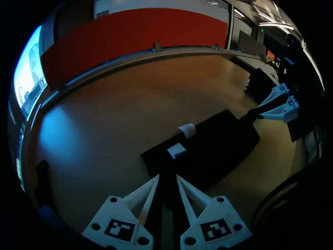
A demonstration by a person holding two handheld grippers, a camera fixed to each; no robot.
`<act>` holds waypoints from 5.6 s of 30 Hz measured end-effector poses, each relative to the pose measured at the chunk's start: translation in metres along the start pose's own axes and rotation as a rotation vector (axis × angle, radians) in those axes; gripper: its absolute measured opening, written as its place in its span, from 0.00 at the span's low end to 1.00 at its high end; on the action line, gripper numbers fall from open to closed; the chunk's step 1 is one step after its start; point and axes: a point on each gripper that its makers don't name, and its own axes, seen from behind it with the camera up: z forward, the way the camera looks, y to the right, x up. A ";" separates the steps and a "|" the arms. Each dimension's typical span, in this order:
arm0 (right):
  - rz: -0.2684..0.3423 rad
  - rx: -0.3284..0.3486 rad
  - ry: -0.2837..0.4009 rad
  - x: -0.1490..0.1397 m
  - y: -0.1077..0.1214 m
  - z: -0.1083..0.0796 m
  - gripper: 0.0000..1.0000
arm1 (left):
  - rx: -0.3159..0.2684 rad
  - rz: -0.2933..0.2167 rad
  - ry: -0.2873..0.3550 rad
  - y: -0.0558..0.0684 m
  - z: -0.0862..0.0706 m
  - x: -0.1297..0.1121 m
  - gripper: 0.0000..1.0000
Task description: Fold towel
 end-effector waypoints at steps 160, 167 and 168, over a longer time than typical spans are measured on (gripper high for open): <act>-0.184 -0.030 0.071 0.038 -0.008 -0.048 0.05 | 0.220 -0.229 0.050 -0.048 -0.084 -0.061 0.87; -0.215 0.040 0.090 0.059 -0.047 -0.026 0.05 | 0.227 -0.239 0.064 -0.053 -0.092 -0.058 0.87; -0.219 0.051 0.091 0.062 -0.053 -0.023 0.05 | 0.228 -0.240 0.066 -0.054 -0.093 -0.058 0.87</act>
